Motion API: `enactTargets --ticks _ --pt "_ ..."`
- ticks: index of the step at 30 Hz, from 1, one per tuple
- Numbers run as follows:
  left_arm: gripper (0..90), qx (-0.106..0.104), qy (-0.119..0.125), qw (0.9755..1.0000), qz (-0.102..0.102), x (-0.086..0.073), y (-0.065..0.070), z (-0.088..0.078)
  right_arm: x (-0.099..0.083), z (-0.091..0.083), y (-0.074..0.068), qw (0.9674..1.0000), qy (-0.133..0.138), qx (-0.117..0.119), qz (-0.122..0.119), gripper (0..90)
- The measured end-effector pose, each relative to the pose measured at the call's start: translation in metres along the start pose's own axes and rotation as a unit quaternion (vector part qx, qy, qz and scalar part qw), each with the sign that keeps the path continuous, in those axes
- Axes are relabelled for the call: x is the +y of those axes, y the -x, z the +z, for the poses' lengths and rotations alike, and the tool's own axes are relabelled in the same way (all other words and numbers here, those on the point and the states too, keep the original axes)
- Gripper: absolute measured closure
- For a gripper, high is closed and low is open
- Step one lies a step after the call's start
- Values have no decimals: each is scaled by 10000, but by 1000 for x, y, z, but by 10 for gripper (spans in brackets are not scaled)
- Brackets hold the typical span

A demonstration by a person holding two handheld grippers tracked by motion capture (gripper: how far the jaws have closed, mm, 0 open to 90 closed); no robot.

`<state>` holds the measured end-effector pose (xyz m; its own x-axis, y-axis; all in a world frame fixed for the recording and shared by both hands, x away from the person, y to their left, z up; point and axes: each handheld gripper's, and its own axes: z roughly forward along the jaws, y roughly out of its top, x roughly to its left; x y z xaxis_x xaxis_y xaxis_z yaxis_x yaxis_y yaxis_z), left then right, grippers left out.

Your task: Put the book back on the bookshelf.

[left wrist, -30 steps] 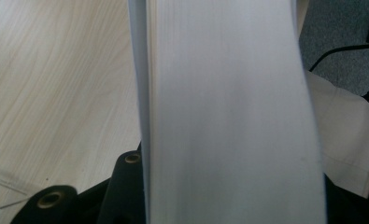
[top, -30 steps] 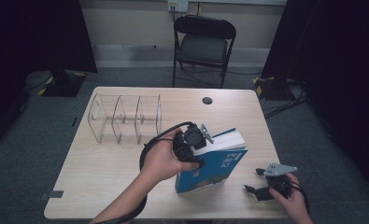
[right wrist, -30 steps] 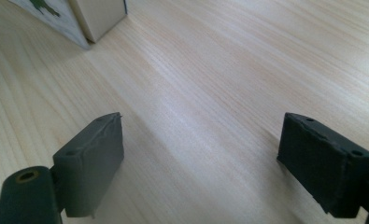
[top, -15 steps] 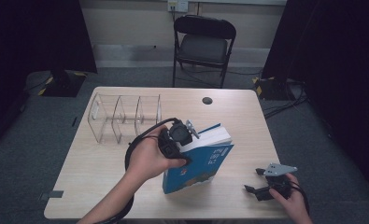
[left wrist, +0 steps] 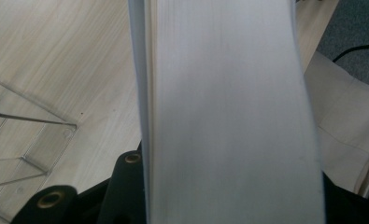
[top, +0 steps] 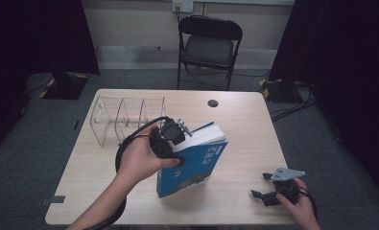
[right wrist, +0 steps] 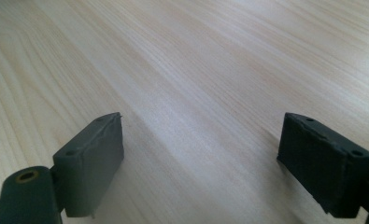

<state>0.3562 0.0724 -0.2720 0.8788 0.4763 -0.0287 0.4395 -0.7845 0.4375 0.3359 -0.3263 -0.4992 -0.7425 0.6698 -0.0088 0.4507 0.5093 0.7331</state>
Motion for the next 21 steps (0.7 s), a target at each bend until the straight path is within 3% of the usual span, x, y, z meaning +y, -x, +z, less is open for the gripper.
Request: enactTargets --ticks 16,19,21 --pt "619 157 -18 9992 -364 -19 -17 -20 0 0 0 10000 -1 -1 0 136" --pt "620 135 65 9982 -580 -23 -20 -24 0 0 0 10000 -1 0 1 136" --pt "619 134 40 9980 -611 -26 -21 -27 0 0 0 10000 -1 0 1 136"
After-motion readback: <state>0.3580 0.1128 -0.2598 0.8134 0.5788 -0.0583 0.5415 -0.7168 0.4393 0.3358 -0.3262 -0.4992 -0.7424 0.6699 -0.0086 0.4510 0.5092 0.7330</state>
